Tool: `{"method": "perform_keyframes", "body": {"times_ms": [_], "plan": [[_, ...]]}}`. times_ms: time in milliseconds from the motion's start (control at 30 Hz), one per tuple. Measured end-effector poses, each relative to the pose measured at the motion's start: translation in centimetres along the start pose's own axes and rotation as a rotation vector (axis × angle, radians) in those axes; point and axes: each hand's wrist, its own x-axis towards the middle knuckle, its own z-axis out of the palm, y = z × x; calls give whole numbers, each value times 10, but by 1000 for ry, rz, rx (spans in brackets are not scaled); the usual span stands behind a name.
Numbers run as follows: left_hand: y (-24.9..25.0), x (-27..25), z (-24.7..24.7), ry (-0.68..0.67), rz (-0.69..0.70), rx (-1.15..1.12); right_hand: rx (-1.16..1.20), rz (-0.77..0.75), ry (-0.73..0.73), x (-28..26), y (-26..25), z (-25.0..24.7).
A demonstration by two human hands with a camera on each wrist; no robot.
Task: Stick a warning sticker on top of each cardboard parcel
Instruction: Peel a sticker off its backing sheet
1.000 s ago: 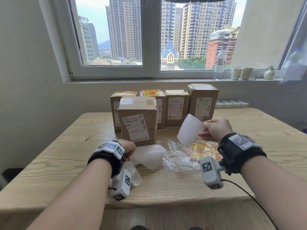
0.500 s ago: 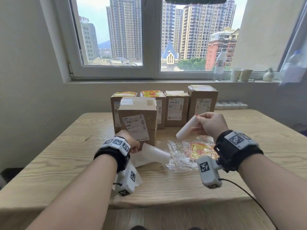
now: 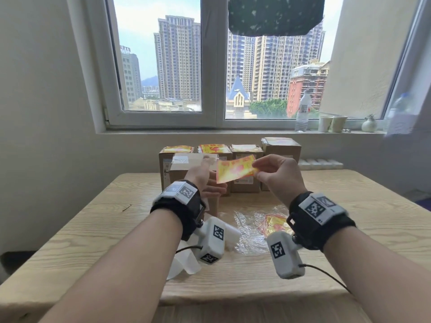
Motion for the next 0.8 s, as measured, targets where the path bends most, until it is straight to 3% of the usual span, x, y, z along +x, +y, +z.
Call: {"method": "perform_keyframes", "body": {"times_ms": [333, 600, 800], "plan": [[-1, 0, -19, 47, 127, 5, 32, -25, -15, -1, -6, 1], [18, -2, -39, 62, 179, 21, 163, 197, -10, 19, -11, 17], [42, 8, -66, 100, 212, 19, 173, 192, 22, 54, -31, 47]]}}
